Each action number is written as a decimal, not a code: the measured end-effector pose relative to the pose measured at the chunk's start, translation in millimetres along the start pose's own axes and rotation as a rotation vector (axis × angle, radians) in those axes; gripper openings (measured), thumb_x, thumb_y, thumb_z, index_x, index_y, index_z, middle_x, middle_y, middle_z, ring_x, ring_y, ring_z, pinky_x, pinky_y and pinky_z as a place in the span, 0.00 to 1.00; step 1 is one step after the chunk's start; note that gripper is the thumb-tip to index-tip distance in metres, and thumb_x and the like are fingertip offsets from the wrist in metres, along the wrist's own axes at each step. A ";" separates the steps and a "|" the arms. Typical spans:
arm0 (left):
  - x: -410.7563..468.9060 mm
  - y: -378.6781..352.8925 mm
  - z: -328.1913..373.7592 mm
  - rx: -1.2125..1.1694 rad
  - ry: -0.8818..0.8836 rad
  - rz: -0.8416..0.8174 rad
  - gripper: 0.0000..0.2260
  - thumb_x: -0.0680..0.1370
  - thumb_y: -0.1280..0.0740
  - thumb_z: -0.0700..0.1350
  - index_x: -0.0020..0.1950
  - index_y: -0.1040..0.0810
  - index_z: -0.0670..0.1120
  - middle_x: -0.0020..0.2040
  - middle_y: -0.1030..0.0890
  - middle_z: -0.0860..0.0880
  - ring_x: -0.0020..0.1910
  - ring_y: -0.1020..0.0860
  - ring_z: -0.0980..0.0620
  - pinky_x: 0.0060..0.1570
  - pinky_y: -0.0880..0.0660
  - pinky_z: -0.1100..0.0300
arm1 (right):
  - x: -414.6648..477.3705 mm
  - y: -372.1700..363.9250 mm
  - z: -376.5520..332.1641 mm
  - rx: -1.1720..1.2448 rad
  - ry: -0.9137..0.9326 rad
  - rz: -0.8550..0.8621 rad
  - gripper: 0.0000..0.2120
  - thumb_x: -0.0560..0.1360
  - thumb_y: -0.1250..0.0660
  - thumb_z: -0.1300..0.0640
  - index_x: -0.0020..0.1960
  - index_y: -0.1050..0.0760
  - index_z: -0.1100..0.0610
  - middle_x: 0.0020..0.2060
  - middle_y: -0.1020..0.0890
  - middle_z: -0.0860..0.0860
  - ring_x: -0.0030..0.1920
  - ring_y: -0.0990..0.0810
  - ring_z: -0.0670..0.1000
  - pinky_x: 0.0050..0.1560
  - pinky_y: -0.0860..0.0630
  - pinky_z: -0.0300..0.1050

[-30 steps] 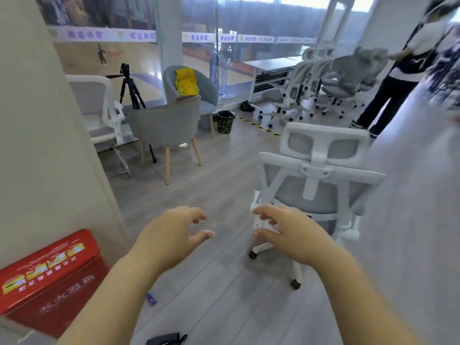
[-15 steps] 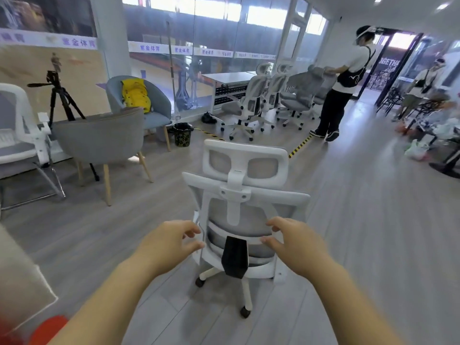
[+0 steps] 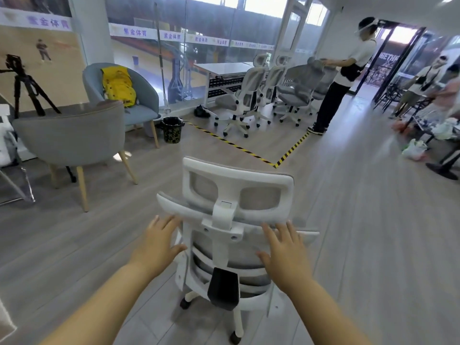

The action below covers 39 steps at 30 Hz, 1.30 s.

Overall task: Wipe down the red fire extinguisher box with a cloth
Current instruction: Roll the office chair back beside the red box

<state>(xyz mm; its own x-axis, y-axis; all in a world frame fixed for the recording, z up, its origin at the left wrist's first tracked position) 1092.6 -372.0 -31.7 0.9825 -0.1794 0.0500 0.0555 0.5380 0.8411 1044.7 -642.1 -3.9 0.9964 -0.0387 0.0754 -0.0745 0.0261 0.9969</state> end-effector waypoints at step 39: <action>131.5 7.4 -68.9 -0.025 0.252 0.236 0.17 0.73 0.30 0.51 0.61 0.23 0.49 0.59 0.24 0.52 0.63 0.32 0.50 0.60 0.33 0.57 | 228.6 -46.5 -37.0 0.233 0.562 0.402 0.21 0.64 0.21 0.60 0.55 0.22 0.57 0.48 0.19 0.55 0.49 0.20 0.60 0.54 0.27 0.68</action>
<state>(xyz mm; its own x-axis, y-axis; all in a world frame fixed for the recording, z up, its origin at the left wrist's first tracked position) 1234.4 -334.9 -56.0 0.9816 0.1599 0.1046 -0.1775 0.5606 0.8088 1277.4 -615.2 -33.9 0.7560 0.4496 0.4757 -0.3832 -0.2852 0.8786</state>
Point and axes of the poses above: each hand's wrist, its own x-axis towards the middle knuckle, its own y-axis out of the back of the hand, z = x × y, the point moved 5 cm from there along x, towards the middle knuckle
